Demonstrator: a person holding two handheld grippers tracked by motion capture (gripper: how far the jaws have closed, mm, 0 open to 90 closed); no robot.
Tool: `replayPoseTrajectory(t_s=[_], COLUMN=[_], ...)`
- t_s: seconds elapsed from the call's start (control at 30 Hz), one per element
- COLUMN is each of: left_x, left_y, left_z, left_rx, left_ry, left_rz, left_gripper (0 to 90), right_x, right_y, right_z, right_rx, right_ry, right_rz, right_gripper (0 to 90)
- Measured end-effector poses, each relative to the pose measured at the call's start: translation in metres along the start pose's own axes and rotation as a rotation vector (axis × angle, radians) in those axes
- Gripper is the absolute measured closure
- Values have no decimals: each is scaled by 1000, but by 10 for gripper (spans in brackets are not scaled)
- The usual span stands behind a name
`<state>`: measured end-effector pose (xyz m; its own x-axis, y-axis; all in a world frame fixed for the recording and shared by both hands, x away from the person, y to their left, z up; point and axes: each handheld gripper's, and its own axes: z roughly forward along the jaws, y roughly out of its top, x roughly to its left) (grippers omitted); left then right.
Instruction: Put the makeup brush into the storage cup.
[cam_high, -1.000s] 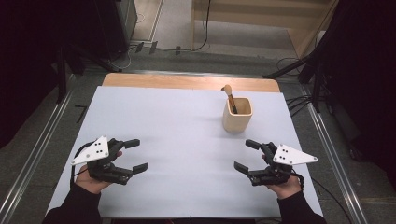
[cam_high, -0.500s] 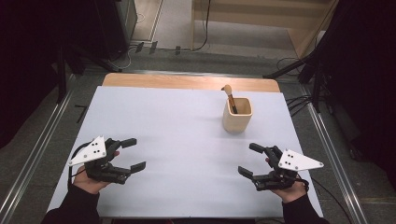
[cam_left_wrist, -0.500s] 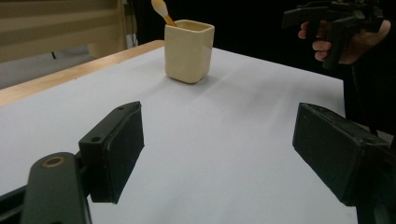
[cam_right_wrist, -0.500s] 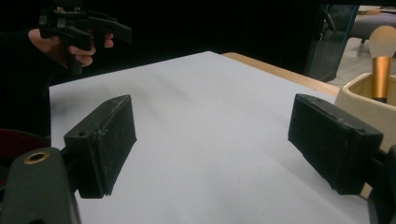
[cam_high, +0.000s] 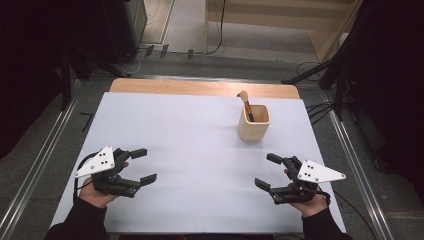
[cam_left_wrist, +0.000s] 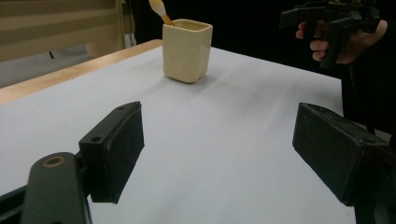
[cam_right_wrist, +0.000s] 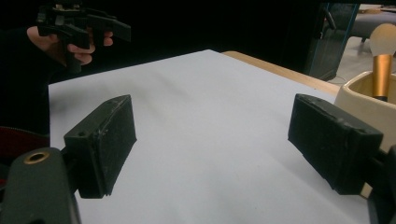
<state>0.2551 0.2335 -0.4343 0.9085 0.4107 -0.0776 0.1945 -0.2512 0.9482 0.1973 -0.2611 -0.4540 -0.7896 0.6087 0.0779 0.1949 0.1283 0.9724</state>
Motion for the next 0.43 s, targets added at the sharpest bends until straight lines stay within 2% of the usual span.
replayPoseTrajectory(t_s=[0.43], left_x=[0], left_y=[0], left_z=[0], left_rx=[0], left_ry=[-2], left_rz=[-1], left_gripper=[175], right_x=[0], right_y=[0], right_z=[0], right_rx=[2], right_ry=[-1], right_rz=[-5], right_gripper=[159])
